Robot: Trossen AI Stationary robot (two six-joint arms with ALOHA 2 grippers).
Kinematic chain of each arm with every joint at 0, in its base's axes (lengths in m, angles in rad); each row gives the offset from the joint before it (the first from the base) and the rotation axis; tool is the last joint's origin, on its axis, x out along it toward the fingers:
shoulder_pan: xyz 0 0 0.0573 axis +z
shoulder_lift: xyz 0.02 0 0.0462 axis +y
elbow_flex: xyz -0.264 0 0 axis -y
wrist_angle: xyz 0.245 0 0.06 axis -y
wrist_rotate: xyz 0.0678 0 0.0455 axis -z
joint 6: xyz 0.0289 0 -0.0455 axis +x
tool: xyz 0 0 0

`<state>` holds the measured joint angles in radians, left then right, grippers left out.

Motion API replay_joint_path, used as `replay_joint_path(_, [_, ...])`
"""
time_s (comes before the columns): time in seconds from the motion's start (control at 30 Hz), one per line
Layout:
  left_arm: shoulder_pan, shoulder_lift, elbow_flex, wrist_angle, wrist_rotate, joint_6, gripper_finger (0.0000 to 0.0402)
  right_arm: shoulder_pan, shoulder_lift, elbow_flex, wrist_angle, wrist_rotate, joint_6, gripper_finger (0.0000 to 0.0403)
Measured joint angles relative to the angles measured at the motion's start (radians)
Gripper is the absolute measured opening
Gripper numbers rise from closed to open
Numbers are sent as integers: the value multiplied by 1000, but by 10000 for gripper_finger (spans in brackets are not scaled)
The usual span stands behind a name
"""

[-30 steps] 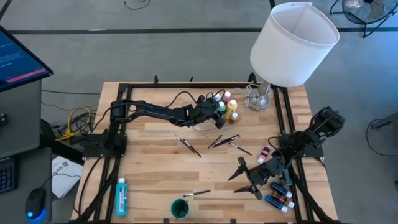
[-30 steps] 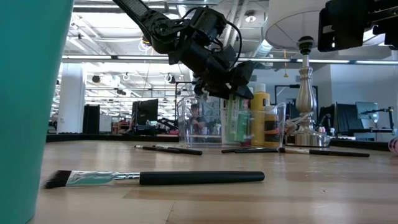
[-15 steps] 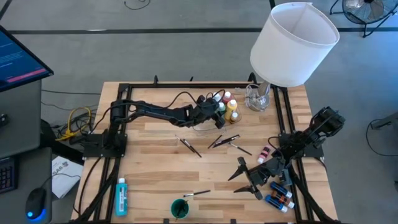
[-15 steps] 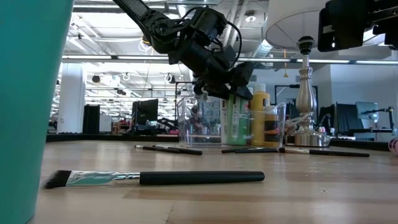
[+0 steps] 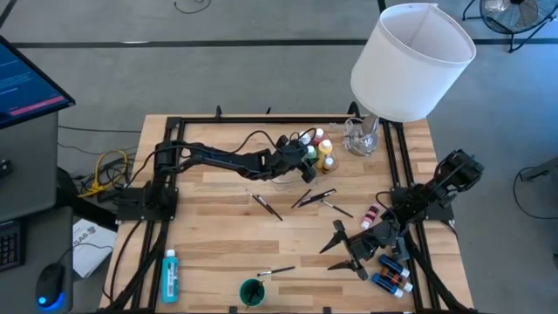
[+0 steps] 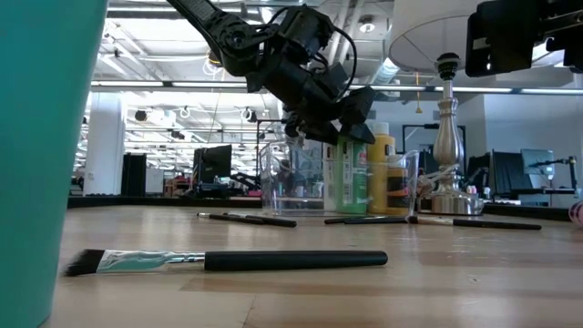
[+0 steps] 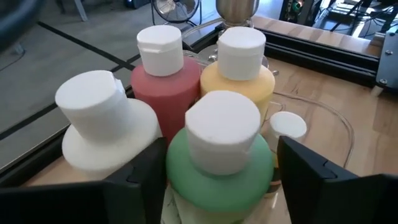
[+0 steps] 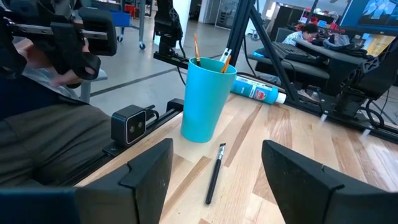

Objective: Pick & Place Paint Supplies
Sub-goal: Put the big green paint bottle into the transparent bin

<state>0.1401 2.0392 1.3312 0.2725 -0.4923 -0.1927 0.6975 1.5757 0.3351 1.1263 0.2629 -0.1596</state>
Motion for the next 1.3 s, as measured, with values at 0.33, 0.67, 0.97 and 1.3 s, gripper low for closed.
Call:
replay_joint_path(0.33, [-4, 0, -51, -4, -14, -51, 255, 0, 0, 0, -4, 0, 3, 240])
replay_joint_path(0.67, [-23, 0, -51, -7, -16, -51, 266, 0, 0, 0, -4, 0, 3, 240])
replay_joint_path(0.97, [-57, 0, -51, -68, -42, -63, 262, 0, 0, 0, -4, 0, 11, 240])
replay_joint_path(1.3, [-60, -2, -51, -143, -41, -112, 219, 2, 0, 0, -2, 0, 11, 240])
